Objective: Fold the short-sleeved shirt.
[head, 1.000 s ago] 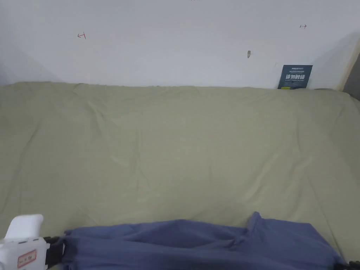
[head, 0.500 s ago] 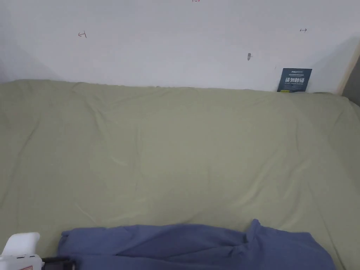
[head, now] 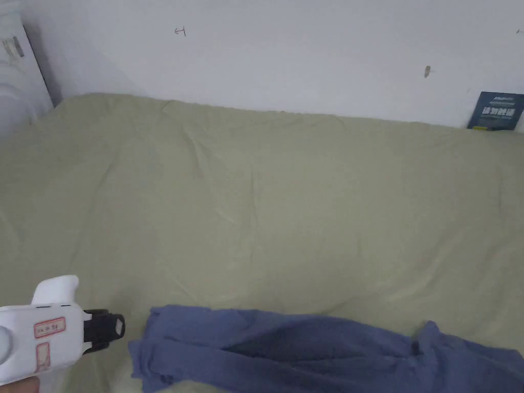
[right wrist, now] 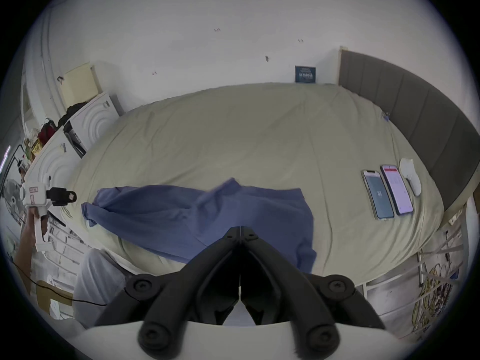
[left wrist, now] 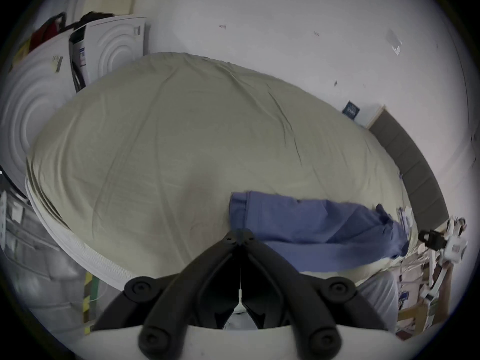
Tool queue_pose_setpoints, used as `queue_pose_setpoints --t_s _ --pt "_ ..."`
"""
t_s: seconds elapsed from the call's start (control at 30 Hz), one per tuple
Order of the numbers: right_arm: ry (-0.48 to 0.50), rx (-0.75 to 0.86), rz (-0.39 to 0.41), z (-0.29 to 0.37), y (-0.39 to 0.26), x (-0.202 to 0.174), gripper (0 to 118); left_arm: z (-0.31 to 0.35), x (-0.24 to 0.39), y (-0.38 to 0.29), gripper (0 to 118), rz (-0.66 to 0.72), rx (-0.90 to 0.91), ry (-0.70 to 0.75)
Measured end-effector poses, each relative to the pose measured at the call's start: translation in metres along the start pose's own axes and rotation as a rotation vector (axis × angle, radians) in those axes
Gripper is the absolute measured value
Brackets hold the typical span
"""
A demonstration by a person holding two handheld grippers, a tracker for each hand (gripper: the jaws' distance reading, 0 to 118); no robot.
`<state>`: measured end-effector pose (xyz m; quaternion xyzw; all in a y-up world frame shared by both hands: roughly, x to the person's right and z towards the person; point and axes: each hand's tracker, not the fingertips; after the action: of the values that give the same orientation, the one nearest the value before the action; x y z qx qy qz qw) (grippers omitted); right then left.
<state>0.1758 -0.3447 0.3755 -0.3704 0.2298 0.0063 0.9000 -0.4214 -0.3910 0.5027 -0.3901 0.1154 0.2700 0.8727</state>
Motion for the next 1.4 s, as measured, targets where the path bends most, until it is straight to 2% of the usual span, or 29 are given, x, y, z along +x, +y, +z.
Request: queue_pose_setpoints --t_s 0.07,0.2,0.27,0.3,0.33,0.37,0.4,0.43,0.63,0.8,0.87,0.97,1.03,1.07,1.1,1.13,1.17,1.2,1.3,1.4 --pt "-0.046 0.047 0.052 0.004 0.000 -0.010 0 -0.004 -0.004 0.002 0 0.104 -0.038 -0.092" --pt "-0.045 0.064 0.010 0.005 0.005 -0.033 0 -0.013 -0.017 0.009 0 0.106 -0.075 -0.180" --pt "-0.053 0.070 0.009 0.005 0.005 -0.042 0 -0.022 -0.026 0.011 0 0.148 -0.108 -0.240" --pt "-0.054 0.075 0.002 0.006 0.004 -0.044 0 -0.025 -0.031 0.013 7 0.171 -0.125 -0.278" --pt "-0.050 0.073 -0.007 0.006 0.004 -0.044 0 -0.029 -0.038 0.015 45 0.175 -0.154 -0.311" --pt "-0.045 0.070 -0.018 0.007 0.003 -0.043 0 -0.036 -0.042 0.016 89 0.181 -0.168 -0.332" --pt "-0.056 0.065 -0.011 0.005 0.001 -0.047 0 -0.043 -0.046 0.016 115 0.186 -0.197 -0.360" --pt "-0.052 0.062 -0.018 0.004 0.000 -0.047 0 -0.049 -0.048 0.014 118 0.189 -0.227 -0.388" --pt "-0.075 0.036 -0.033 0.003 -0.005 -0.048 0 -0.086 -0.063 0.011 118 0.278 -0.275 -0.446" --pt "-0.097 0.033 -0.040 0.006 -0.005 -0.052 0 -0.110 -0.056 0.007 118 0.337 -0.366 -0.710" --pt "-0.085 0.033 -0.054 0.006 -0.005 -0.052 0 -0.121 -0.048 0.004 118 0.309 -0.359 -0.661" --pt "-0.082 0.041 -0.058 0.009 -0.006 -0.050 0 -0.130 -0.035 0.006 118 0.342 -0.352 -0.702" --pt "-0.076 0.044 -0.061 0.011 -0.007 -0.050 0 -0.134 -0.024 0.005 114 0.299 -0.346 -0.678" --pt "-0.074 0.047 -0.066 0.012 -0.007 -0.049 0 -0.135 -0.019 0.005 107 0.281 -0.351 -0.673" --pt "-0.074 0.047 -0.070 0.013 -0.008 -0.049 0 -0.135 -0.016 0.005 91 0.271 -0.348 -0.651" --pt "-0.075 0.048 -0.076 0.014 -0.009 -0.048 0 -0.136 -0.013 0.005 41 0.265 -0.349 -0.637" --pt "-0.073 0.053 -0.082 0.015 -0.010 -0.047 0 -0.139 -0.013 0.002 11 0.250 -0.365 -0.565" --pt "-0.071 0.053 -0.086 0.017 -0.011 -0.046 0 -0.141 -0.010 -0.001 12 0.184 -0.366 -0.467" --pt "-0.068 0.060 -0.096 0.022 -0.013 -0.044 0 -0.135 -0.012 -0.002 10 0.214 -0.346 -0.520" --pt "-0.069 0.072 -0.106 0.027 -0.014 -0.041 0 -0.122 -0.010 0.003 8 0.188 -0.300 -0.469"
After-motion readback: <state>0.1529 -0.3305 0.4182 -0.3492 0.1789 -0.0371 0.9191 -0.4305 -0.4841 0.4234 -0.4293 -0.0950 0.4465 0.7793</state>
